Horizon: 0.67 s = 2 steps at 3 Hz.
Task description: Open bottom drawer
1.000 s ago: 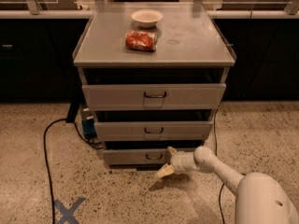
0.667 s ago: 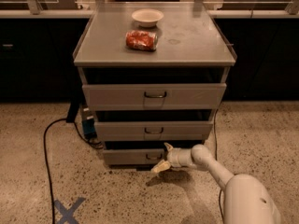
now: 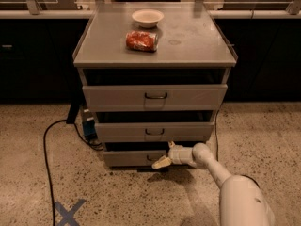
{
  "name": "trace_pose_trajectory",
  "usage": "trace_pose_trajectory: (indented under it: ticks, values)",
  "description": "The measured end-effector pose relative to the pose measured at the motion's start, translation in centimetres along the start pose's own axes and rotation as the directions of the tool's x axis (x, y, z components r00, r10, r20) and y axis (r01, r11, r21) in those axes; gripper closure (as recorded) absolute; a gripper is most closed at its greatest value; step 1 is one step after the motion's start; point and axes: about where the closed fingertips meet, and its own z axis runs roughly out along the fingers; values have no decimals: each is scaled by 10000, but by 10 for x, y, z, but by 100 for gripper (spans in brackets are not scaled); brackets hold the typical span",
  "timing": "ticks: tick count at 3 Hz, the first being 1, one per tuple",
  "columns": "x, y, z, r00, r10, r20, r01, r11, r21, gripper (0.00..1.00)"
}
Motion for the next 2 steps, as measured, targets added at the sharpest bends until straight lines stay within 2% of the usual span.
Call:
trace_pose_trajectory:
  ticks: [2]
  values:
    - [29,0,16,9922,864,-899,-877,9961,-106,0]
